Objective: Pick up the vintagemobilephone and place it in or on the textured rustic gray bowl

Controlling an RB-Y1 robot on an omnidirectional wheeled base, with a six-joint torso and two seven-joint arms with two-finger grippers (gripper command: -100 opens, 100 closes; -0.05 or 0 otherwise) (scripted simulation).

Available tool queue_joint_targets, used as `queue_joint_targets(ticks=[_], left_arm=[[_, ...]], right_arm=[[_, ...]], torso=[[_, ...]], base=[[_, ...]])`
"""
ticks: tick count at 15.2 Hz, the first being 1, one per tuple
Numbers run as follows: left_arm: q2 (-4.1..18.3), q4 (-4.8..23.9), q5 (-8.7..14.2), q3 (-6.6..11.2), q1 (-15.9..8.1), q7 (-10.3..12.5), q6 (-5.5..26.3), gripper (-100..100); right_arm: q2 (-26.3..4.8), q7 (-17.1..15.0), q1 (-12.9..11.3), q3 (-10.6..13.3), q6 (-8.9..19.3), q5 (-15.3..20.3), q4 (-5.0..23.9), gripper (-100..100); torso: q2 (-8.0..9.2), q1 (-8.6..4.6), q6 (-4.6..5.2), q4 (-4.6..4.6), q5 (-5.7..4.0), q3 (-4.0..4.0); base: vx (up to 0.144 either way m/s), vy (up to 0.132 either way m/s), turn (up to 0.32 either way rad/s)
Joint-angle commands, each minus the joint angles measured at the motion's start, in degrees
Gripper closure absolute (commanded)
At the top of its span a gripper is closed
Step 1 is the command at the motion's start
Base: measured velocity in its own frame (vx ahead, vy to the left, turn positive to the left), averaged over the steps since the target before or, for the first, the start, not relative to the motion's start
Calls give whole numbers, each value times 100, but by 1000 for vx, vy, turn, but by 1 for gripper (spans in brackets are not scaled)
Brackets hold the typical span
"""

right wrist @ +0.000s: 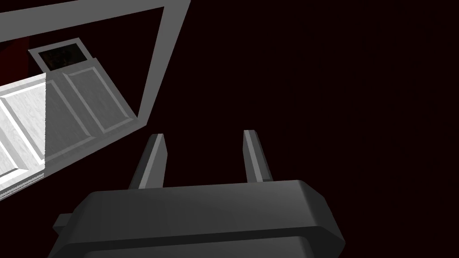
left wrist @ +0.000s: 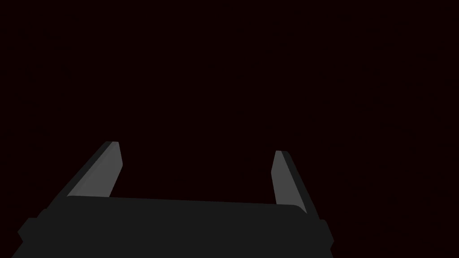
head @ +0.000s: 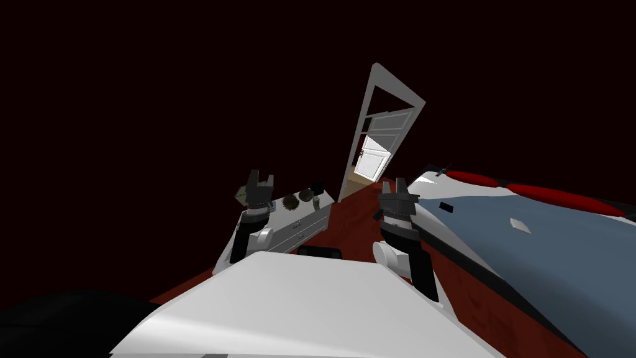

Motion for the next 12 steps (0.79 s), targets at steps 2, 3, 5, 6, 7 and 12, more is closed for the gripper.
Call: queue_joint_targets(ticks=[2,3,5,6,7,12], left_arm=[[293,156,108,6,-40,99,12,-100],[433,250,175,3,-63,155,23,-100],[683,466,327,-5,-115,285,50,-100],[793,586,411,-8,-144,357,66,-100],[893,714,501,-11,-173,433,82,-100],[1196,1291,903,-18,-300,773,157,-100]], right_arm=[[0,0,0,0,0,0,0,0],[0,0,0,0,0,0,0,0],[0,0,0,0,0,0,0,0],[1,0,1,1,0,0,0,0],[1,0,1,1,0,0,0,0],[2,0,1,2,0,0,-1,0]], torso=[[-2,-9,0,0,-1,-1],[-5,-13,0,-1,-3,-3],[-11,-18,0,-2,-4,-6],[-15,-28,0,-3,-5,-8],[-23,-42,0,-5,-8,-13],[-29,-82,0,-7,-18,-17]], base=[[46,-103,14],[57,-101,17],[68,-132,24],[98,-193,31],[125,-236,35],[95,-241,44]])
